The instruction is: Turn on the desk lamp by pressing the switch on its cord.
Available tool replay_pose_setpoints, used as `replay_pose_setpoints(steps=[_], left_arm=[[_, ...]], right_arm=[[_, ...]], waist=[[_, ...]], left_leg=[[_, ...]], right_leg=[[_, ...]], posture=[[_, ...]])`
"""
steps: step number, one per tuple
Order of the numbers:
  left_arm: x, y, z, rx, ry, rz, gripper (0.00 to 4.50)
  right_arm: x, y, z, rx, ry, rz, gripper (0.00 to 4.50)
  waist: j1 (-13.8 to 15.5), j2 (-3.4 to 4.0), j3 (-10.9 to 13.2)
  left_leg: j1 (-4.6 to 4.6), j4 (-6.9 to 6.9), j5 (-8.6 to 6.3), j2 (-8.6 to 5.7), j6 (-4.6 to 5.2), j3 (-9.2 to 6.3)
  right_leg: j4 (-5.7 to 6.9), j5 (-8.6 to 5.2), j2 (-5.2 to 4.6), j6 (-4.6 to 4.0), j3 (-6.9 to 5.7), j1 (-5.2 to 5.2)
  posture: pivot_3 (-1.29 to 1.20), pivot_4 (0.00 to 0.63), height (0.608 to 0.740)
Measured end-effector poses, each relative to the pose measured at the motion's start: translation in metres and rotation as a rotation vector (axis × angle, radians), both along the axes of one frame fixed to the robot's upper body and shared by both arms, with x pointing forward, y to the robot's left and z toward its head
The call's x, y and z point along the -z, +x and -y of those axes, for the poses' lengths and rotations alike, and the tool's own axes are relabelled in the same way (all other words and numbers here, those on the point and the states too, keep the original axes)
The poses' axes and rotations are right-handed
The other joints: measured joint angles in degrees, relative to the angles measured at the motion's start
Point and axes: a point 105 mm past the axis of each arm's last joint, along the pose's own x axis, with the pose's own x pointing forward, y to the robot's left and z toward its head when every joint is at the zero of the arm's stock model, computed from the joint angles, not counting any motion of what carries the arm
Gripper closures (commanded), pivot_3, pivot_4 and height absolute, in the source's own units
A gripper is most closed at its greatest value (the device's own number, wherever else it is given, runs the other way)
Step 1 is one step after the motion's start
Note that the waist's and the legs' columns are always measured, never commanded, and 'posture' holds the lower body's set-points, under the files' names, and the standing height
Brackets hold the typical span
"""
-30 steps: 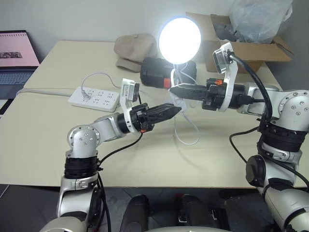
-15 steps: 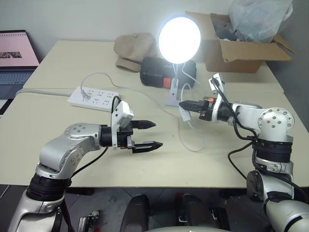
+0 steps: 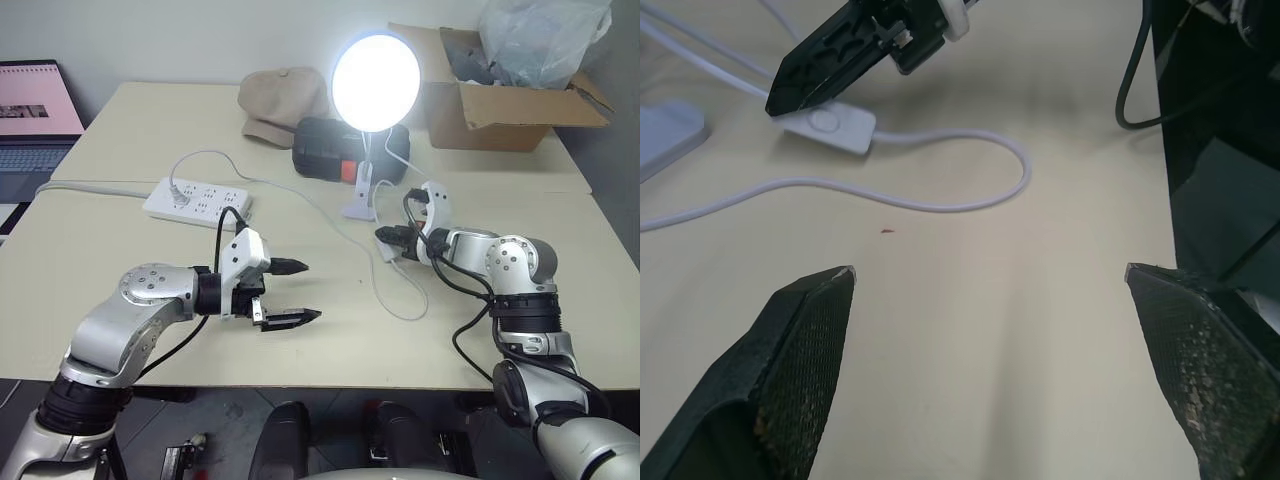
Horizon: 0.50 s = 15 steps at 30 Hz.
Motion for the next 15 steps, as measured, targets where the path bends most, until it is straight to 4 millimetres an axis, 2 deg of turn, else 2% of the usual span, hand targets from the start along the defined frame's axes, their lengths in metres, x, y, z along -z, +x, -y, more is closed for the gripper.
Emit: replay_pose_setpoints(steps=[5, 10, 15], left_arm=[[0.0, 0.006, -0.008, -0.073, 0.033, 0.031, 0.0], [0.0, 0.009, -0.021, -0.119, 0.095, 0.055, 0.0], [-0.008, 0.01, -0.035, -0.161, 0.107, 0.079, 0.0]], right_arm=[[-0.011, -0.003, 0.005, -0.024, 0.009, 0.031, 1.23], [-0.04, -0.016, 0.019, -0.116, -0.079, 0.177, 0.04], [-0.052, -0.061, 0.033, -0.427, -0.303, 0.395, 0.04]], waist=[[0.0, 0.0, 0.0], [0.1, 0.01, 0.0], [0.2, 0.01, 0.0]], left_leg=[[0.0, 0.01, 0.0, -0.01, 0.0, 0.0], [0.0, -0.01, 0.0, -0.01, 0.0, 0.01], [-0.01, -0.04, -0.04, -0.02, 0.04, -0.01]], right_leg=[[0.02, 0.0, 0.0, 0.0, 0.0, 0.0], [-0.02, -0.01, -0.01, 0.0, -0.01, -0.01], [-0.18, -0.03, -0.02, 0.03, -0.05, 0.03]], posture=[[0.0, 0.15, 0.74], [0.0, 0.15, 0.74], [0.0, 0.15, 0.74]])
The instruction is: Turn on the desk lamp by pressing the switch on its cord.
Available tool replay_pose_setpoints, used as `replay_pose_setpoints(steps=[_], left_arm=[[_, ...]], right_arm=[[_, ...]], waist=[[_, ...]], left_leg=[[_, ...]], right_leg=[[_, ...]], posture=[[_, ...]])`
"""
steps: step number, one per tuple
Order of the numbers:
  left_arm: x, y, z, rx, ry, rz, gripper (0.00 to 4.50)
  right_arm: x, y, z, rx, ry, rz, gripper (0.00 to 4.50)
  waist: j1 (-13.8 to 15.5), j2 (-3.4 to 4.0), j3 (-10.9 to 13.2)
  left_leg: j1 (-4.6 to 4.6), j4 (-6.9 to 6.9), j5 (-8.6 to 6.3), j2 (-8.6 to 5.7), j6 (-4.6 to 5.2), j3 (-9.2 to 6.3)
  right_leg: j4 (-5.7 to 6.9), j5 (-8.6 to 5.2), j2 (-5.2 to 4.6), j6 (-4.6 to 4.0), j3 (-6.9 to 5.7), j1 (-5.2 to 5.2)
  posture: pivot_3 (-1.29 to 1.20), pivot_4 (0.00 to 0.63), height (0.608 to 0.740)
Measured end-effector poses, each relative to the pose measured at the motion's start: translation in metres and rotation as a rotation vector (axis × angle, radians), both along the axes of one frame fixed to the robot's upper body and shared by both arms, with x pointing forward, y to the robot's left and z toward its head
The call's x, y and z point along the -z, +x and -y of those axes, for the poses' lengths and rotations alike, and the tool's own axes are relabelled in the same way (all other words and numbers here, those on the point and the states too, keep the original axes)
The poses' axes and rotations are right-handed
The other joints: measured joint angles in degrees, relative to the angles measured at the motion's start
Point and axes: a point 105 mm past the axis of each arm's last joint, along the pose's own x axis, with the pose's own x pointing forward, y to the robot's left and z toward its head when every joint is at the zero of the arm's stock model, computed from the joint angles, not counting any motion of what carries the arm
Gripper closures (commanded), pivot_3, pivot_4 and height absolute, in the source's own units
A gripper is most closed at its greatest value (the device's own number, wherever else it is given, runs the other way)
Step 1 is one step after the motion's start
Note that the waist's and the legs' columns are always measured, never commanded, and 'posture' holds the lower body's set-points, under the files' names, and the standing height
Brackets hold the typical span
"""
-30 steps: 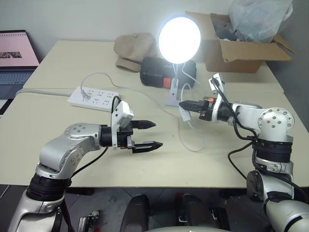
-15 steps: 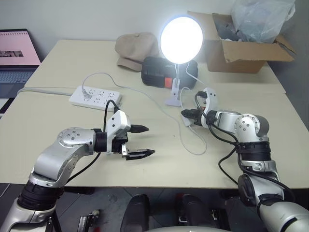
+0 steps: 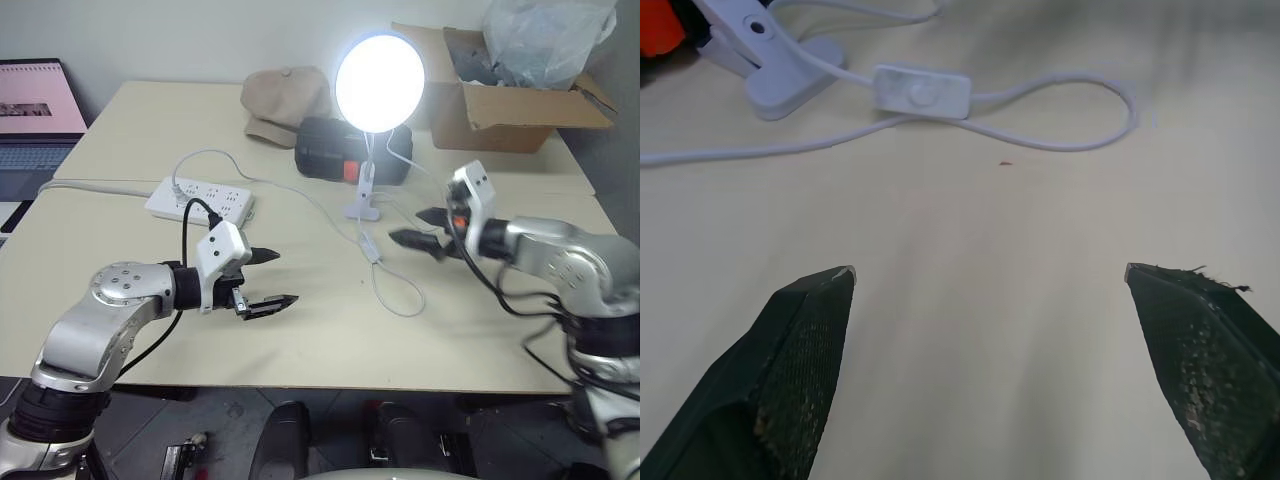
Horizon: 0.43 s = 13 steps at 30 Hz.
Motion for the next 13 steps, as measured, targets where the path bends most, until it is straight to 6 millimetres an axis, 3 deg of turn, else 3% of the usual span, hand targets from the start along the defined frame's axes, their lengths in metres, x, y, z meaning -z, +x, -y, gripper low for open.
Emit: replay_pose_setpoints(steps=[5, 13], left_arm=[[-0.014, -0.006, -0.01, -0.009, -0.021, 0.001, 0.0], [-0.023, -0.02, -0.016, 0.01, -0.066, -0.035, 0.0]], right_arm=[[-0.007, -0.033, 0.02, -0.198, -0.164, 0.112, 0.04], [-0.038, -0.048, 0.038, -0.321, -0.21, 0.271, 0.04]], waist=[[-0.3, -0.01, 0.0], [0.0, 0.0, 0.1]], left_leg=[[0.05, 0.04, 0.0, 0.02, 0.0, 0.0], [0.12, 0.11, 0.01, 0.0, -0.01, -0.05]], right_leg=[[0.04, 0.0, -0.01, 0.0, 0.0, 0.01], [0.13, 0.0, -0.03, 0.0, -0.03, 0.09]], posture=[[0.0, 0.15, 0.74], [0.0, 0.15, 0.74]])
